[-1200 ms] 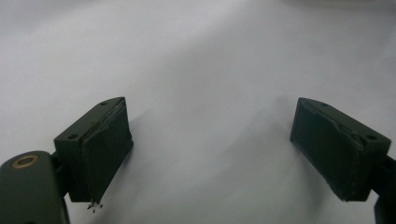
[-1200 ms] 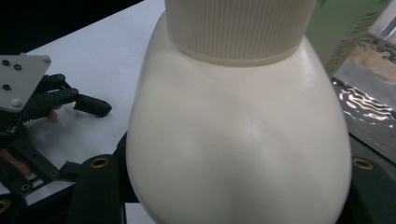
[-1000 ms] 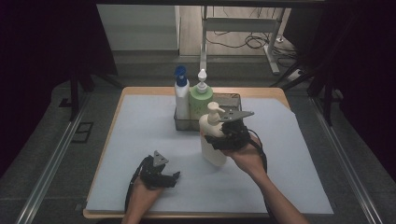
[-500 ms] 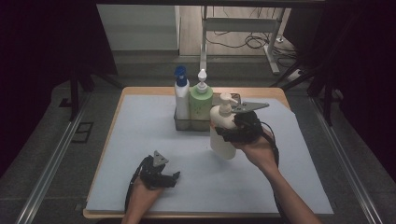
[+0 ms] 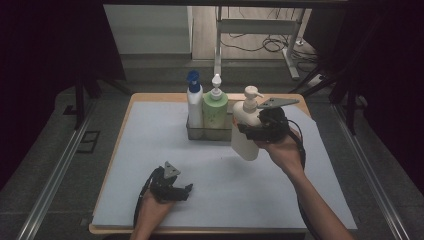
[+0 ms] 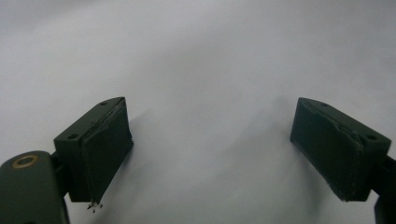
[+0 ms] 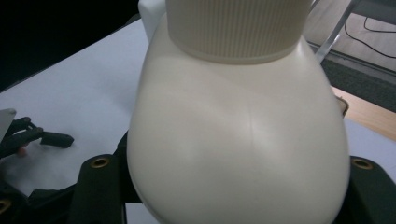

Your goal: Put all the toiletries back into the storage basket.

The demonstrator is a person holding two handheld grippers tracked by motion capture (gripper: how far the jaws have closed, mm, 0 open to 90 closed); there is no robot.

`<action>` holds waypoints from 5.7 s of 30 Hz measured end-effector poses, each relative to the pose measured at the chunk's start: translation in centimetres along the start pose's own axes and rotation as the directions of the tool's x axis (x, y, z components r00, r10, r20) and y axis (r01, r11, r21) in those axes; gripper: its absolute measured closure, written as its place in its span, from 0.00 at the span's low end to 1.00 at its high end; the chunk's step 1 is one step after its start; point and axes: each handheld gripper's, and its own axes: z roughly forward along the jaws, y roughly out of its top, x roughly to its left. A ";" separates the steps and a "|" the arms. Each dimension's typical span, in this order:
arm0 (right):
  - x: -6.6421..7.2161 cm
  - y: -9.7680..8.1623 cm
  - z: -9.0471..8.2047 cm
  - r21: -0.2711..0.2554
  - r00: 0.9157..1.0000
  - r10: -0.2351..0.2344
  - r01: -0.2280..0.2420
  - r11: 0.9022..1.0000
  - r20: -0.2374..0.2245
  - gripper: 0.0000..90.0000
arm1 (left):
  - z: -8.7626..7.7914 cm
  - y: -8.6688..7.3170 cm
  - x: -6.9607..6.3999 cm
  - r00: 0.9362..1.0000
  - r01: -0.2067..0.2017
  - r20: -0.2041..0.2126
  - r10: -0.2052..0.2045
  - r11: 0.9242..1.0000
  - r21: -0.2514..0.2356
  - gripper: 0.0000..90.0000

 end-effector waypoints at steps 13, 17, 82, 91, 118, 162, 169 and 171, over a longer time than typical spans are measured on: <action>-1.7 1.2 0.9 -0.030 0.998 0.034 -0.032 0.999 0.052 0.41 | 0.0 0.0 0.0 1.000 0.002 0.000 -0.002 1.000 -0.002 0.13; -2.5 1.5 1.3 -0.041 0.997 0.049 -0.047 0.998 0.064 0.41 | 0.0 0.0 0.0 1.000 -0.006 -0.001 0.006 1.000 0.004 0.13; -6.1 2.1 9.9 -0.074 0.978 0.092 -0.080 0.994 0.188 0.41 | 0.0 0.0 0.0 1.000 -0.004 0.000 0.004 1.000 0.005 0.13; -6.0 1.3 10.2 -0.058 0.978 0.104 -0.095 0.994 0.178 0.41 | 0.0 0.0 0.0 1.000 -0.004 0.000 0.004 1.000 0.005 0.13; -5.7 -0.9 11.8 0.008 0.978 0.107 -0.110 0.994 0.179 0.41 | 0.0 0.0 0.0 1.000 -0.004 0.000 0.004 1.000 0.005 0.13; -6.4 -2.7 9.7 0.027 0.991 0.097 -0.100 0.995 0.091 0.34 | 0.0 0.0 0.0 1.000 -0.004 0.000 0.004 1.000 0.004 0.13; -6.7 -3.4 8.7 0.026 0.990 0.123 -0.125 0.992 0.062 0.40 | 0.0 0.0 0.0 1.000 -0.005 0.000 0.005 1.000 0.004 0.13; -6.8 -3.7 8.4 0.030 0.991 0.123 -0.124 0.992 0.053 0.43 | 0.0 0.0 0.0 1.000 -0.003 -0.001 0.003 1.000 0.003 0.13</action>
